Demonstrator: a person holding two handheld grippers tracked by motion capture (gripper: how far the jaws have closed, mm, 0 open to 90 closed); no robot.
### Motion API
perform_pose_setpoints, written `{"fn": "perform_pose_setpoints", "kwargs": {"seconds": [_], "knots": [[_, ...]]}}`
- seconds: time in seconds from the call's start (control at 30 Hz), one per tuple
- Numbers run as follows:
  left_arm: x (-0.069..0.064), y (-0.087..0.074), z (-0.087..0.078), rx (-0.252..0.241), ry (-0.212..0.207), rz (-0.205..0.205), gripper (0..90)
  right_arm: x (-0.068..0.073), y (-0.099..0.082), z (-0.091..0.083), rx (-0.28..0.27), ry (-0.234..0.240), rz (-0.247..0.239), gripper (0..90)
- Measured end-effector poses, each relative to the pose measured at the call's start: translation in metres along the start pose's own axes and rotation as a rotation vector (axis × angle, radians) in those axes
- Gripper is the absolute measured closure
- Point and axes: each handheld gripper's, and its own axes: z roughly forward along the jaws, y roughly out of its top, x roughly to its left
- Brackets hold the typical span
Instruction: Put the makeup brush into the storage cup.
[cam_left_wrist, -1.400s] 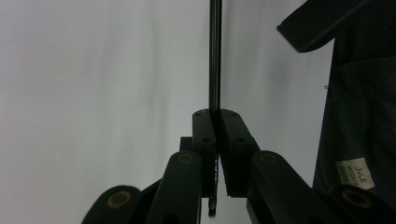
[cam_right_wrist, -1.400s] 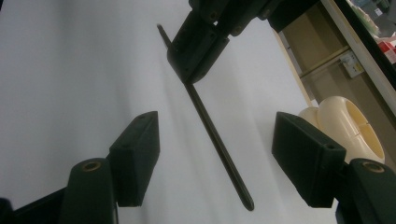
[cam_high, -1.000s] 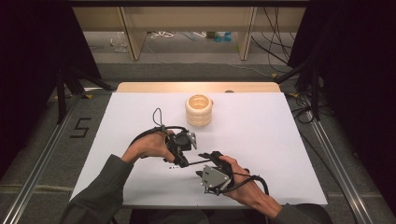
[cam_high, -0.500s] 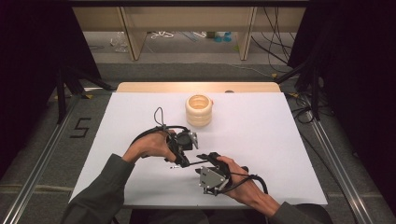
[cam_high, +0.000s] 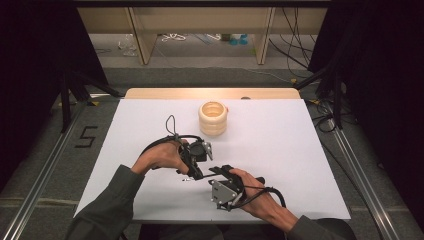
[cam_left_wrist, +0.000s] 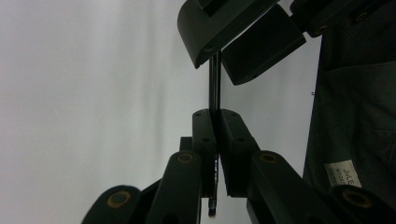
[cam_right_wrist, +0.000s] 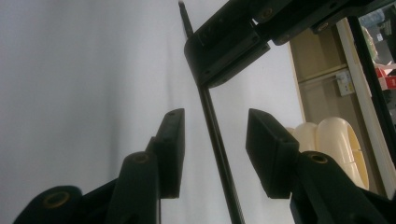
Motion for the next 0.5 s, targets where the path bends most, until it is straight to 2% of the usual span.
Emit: {"fn": "perform_pose_setpoints", "kwargs": {"seconds": [0.07,0.13,0.2,0.23,0.27,0.3,0.4,0.43,0.5], "knots": [[-0.0001,0.0001,-0.0004,-0.003,-0.001,0.0,84.8,0.0014,0.0003,0.0007,0.005,0.008,0.017,60.1],[-0.0006,0.0002,-0.0008,-0.005,-0.001,-0.002,84.8,0.0018,0.0013,0.0007,0.007,-0.006,0.011,60.9],[-0.0016,0.0002,-0.0008,-0.007,-0.006,-0.01,84.8,0.002,0.0018,0.0016,0.004,0.008,0.001,61.6],[-0.0016,0.0002,-0.0008,-0.007,-0.004,-0.009,84.8,0.0033,0.0021,0.0016,0.009,0.008,0.015,61.9],[-0.0018,0.0002,-0.0006,-0.008,-0.002,-0.008,84.8,0.0023,0.0025,0.0019,0.004,0.005,-0.003,62.3],[-0.0018,0.0003,-0.0005,-0.008,-0.003,-0.007,84.8,0.0038,0.0027,0.0017,0.01,0.005,0.011,62.7],[-0.0008,0.0004,-0.0002,-0.003,0.002,0.004,84.8,0.0038,0.0033,0.0022,0.009,0.006,0.003,64.1],[-0.0008,0.0003,-0.0001,-0.004,0.002,0.002,84.8,0.0021,0.0037,0.0029,0.001,0.007,-0.021,64.6],[-0.0009,0.0003,-0.0003,-0.004,0.001,0.002,84.8,0.0037,0.0041,0.0026,0.008,0.008,-0.005,65.4]]}}
